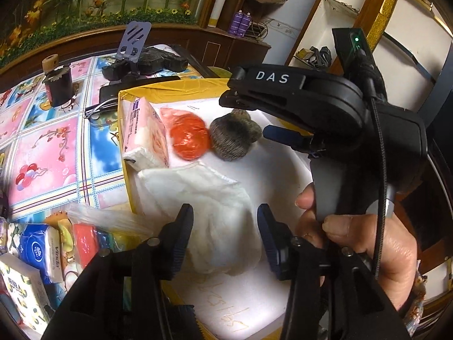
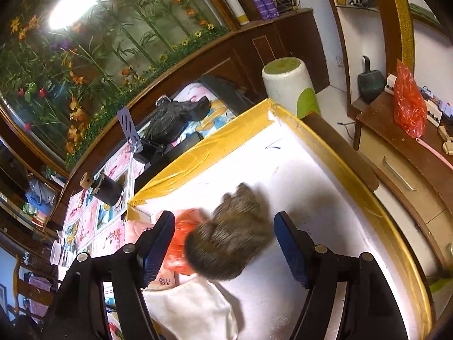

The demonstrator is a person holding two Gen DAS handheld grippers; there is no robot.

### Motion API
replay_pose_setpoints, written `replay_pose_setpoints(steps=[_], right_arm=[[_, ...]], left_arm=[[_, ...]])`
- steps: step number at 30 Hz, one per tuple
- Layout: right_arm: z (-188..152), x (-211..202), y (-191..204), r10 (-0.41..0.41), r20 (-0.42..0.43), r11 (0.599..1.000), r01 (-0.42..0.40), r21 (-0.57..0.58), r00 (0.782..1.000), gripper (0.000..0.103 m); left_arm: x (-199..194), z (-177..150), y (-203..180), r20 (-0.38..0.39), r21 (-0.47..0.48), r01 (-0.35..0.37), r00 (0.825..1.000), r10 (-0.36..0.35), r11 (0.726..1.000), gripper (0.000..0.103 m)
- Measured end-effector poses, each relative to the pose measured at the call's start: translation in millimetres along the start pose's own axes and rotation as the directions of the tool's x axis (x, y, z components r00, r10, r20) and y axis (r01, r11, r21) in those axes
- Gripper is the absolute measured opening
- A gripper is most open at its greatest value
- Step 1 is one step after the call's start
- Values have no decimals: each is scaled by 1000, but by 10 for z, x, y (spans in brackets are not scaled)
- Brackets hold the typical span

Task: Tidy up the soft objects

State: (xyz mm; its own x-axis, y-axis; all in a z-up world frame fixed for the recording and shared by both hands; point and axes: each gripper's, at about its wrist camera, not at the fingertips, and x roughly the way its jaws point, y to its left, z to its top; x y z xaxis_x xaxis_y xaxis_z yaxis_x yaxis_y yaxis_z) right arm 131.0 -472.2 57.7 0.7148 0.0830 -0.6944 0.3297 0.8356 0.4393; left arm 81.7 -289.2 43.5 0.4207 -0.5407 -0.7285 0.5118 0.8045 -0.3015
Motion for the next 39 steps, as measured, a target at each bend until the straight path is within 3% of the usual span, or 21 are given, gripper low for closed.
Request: replay_pose_setpoints(steps=[8,14,17,20,22,23,26,31,35,39], right_arm=[[-10,-330,175,18,151,997,-7,-78,988,76],[-77,-425,361,35,218,989,-3,-147,975,76],[-97,-508,431,-5,295,983,59,-173,955,76],[-132,-621,477,7,373,978,71,-194,928,76],[-161,-655,507,5,411,974,89,-210,912,82],[-160,-653,513,17,408,973,80,-218,913,87],[-142,-616,509,76,352,972,8,-233,933,88],[-143,-504,590,27,268,965,45,-260,963,88],[-186,-428,643,-8,240,956,77,-282,971,88],[-212,-419,643,20,234,958,49,-283,972,88]], left_arm=[[-210,-37,-15,45,4,23,999,-23,1000,46],[-396,-115,20,79,0,22,997,-21,1000,46],[-535,-169,60,105,-3,29,994,-29,1000,47],[-667,-225,97,138,4,15,990,-15,1000,51],[-758,-262,124,157,8,9,988,-10,1000,52],[-789,-268,141,164,6,10,986,-10,1000,52],[-878,-305,216,178,-5,8,984,-7,1000,53],[-1035,-366,394,197,-30,3,980,3,1000,53],[-1220,-456,555,227,-44,-23,973,32,999,53],[-1436,-559,855,255,-91,-54,964,76,994,58]])
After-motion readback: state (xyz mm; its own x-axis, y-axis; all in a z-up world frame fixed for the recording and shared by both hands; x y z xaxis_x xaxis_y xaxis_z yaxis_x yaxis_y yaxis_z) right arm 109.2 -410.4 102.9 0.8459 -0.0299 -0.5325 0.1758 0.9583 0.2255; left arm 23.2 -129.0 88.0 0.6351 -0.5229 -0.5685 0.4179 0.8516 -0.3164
